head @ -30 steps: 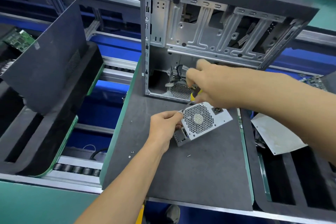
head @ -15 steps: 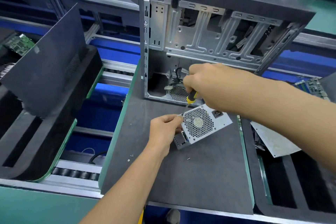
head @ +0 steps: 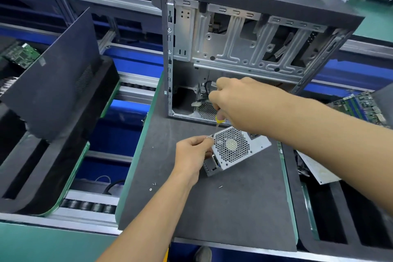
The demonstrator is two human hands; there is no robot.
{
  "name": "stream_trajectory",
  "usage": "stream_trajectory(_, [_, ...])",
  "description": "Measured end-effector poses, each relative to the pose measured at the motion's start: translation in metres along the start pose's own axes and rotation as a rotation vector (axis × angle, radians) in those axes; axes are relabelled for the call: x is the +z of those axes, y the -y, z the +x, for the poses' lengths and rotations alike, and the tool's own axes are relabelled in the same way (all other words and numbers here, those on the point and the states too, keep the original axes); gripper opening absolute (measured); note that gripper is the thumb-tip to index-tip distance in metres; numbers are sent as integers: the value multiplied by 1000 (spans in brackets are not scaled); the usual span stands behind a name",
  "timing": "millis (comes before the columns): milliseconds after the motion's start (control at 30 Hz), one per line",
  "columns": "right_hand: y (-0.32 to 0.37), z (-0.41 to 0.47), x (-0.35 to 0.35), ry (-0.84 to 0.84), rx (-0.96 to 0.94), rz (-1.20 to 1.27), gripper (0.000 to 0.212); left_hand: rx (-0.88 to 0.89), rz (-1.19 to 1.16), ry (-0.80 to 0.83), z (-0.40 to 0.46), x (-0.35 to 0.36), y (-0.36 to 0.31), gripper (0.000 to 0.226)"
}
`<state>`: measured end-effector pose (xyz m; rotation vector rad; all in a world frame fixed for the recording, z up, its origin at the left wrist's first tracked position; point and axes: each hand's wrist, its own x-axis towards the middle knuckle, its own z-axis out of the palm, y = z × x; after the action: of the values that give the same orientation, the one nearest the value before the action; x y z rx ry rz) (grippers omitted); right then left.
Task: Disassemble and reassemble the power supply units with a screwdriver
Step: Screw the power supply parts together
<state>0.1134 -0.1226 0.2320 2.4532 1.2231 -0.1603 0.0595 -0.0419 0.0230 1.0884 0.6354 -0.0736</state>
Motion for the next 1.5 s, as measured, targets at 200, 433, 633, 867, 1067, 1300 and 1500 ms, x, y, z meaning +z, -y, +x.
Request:
stream_trajectory(200, [5,-1,4,115,231,138,32,9,0,-19,2,-3,-4,9])
stream_trajectory(433, [-2,-1,-6,103,143,79,6,4,3,2,1,0,2,7])
stream_trajectory(633, [4,3,-3,194,315,208,36,21,27,-19,3,-4,-2,9])
stream_trajectory(867, [4,-2,-3,59,102,32,12,27,21,11,2,0,1,8])
stream_trajectory(1067, [5,-2,10,255,394,268,36,40,28,-25,3,-4,-2,11])
stream_trajectory(1300, [2,-7,-2,85,91,75,21,44,26,16,1,-1,1,10])
stream_trajectory(1500, [4,-4,0,223,295,204,39,46,32,-10,0,-4,2,11])
